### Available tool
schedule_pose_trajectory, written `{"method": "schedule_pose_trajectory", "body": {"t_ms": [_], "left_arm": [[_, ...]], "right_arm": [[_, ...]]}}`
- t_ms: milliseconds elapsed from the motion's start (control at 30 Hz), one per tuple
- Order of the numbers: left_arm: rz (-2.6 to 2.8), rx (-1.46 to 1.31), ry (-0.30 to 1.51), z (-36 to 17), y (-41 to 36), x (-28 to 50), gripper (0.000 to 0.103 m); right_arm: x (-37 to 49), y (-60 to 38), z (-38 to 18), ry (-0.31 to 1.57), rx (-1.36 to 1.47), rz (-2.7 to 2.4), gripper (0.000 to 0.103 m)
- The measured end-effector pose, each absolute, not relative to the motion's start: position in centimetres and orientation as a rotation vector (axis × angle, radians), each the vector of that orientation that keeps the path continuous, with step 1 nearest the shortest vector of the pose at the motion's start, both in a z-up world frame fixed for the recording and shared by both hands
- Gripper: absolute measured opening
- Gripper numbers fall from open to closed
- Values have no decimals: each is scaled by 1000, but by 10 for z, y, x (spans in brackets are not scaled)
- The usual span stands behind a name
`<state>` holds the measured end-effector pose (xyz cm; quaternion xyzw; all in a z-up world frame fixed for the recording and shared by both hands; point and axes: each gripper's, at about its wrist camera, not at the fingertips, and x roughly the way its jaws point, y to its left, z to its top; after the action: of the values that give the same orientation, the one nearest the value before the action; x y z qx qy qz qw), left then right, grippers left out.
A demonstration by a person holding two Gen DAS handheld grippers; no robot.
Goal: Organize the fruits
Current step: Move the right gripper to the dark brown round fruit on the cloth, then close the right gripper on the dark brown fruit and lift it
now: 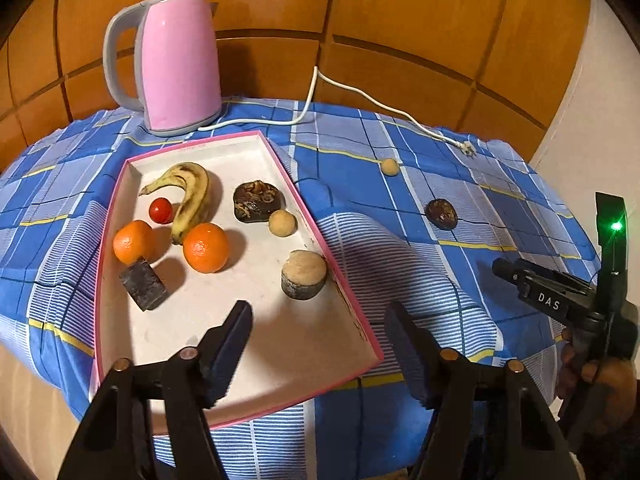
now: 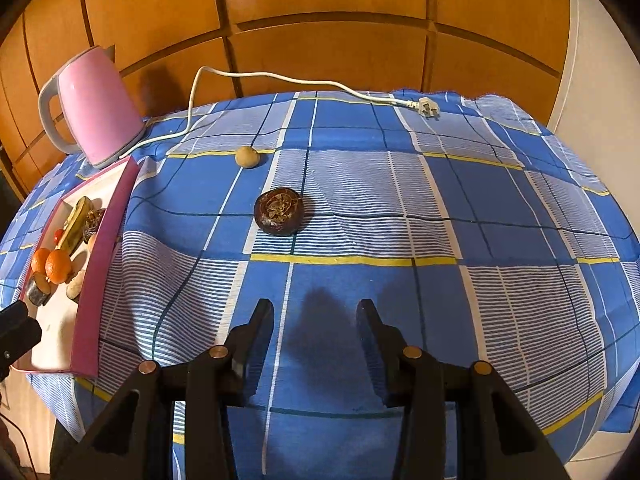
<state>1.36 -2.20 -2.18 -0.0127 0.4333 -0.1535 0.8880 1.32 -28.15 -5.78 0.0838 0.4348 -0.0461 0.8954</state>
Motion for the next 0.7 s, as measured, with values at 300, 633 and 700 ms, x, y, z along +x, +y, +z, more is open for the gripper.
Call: {"method": "schedule_pose_trajectory", "body": {"t_ms": [300, 633, 700], "left_arm": [[-358, 2, 912, -26, -33, 9, 67], [-406, 4, 890, -22, -36, 6, 57], [-401, -8, 890, -23, -32, 7, 57]], "right_arm": [[7, -291, -64, 904, 197, -102, 44], [8, -297, -67, 906, 207, -44, 44], [12, -294, -67, 908, 229, -9, 44]]}}
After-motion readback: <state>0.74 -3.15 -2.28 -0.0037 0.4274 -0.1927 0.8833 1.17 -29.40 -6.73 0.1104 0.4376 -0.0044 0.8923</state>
